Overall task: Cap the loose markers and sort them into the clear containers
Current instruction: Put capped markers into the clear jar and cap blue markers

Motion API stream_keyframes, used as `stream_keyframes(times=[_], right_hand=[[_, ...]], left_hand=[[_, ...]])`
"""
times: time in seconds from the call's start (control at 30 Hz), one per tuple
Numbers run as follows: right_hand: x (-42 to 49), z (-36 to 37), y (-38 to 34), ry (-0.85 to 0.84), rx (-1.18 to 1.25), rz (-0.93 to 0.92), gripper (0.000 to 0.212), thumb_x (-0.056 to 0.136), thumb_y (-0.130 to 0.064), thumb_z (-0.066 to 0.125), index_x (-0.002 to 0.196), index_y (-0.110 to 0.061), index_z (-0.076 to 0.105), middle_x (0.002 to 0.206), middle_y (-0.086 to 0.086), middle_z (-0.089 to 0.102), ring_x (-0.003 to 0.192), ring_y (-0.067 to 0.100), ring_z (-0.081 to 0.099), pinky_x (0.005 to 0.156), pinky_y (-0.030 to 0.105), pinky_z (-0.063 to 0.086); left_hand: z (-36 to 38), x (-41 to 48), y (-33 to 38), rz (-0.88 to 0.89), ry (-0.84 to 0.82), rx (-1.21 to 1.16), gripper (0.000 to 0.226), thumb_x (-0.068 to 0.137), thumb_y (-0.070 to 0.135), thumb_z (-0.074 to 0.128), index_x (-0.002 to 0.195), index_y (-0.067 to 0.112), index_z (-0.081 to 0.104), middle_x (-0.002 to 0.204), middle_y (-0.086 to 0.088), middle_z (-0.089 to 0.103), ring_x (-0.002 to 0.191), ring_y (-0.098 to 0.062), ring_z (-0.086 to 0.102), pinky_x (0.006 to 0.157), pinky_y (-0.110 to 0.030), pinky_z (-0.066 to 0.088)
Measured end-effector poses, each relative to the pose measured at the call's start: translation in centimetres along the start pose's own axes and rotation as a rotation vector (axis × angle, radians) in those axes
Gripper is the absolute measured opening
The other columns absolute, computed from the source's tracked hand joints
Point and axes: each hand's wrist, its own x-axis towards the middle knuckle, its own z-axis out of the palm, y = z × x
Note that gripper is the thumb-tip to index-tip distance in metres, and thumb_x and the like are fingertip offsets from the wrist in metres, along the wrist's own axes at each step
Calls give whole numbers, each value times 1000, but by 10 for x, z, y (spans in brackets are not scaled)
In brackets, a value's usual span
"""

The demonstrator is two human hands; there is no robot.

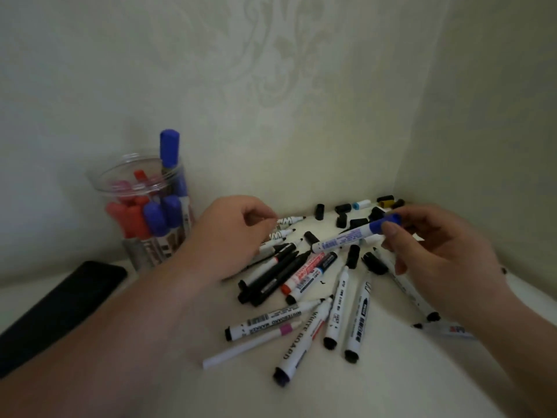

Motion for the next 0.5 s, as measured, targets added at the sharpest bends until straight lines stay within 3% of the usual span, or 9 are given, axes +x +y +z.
stream_keyframes(times=[0.07, 0.17, 0.33, 0.4, 0.5], right_hand=[[-2, 2, -3, 25, 4, 5, 9, 87, -25, 68, 90, -34, 67, 80, -15, 70, 55, 5, 63, 48, 9, 45], [-4, 4, -9, 74, 15, -3, 15, 89, -18, 68, 93, -32, 68, 80, -12, 72, 55, 7, 64, 48, 11, 46], [7, 15, -33, 145, 100, -43, 11, 88, -22, 67, 95, -31, 68, 81, 1, 73, 54, 10, 63, 53, 18, 52], [14, 24, -57, 140, 120, -98, 13, 85, -30, 65, 97, -30, 67, 82, -2, 73, 59, 9, 65, 54, 18, 54], [33, 48, -99, 113, 155, -221, 12, 92, -19, 66, 104, -21, 67, 79, -8, 73, 62, 5, 66, 53, 16, 52]], left_hand=[[9, -3, -17, -16, 42, -21, 19, 92, 20, 71, 81, 36, 70, 68, 19, 68, 58, 7, 59, 60, -13, 44], [17, -7, -24, 40, 52, -7, 13, 92, 17, 71, 92, 30, 75, 75, 21, 66, 69, 14, 58, 62, -1, 40], [16, -8, -28, 106, -20, 13, 12, 94, 22, 68, 100, 29, 76, 78, 25, 61, 74, 14, 56, 65, -4, 41], [15, -6, -31, 110, -9, -16, 11, 94, 22, 68, 100, 27, 76, 76, 23, 59, 70, 11, 54, 64, -7, 39], [13, -6, -32, 120, -33, -2, 13, 94, 22, 67, 103, 24, 76, 79, 22, 56, 73, 12, 52, 66, -5, 38]])
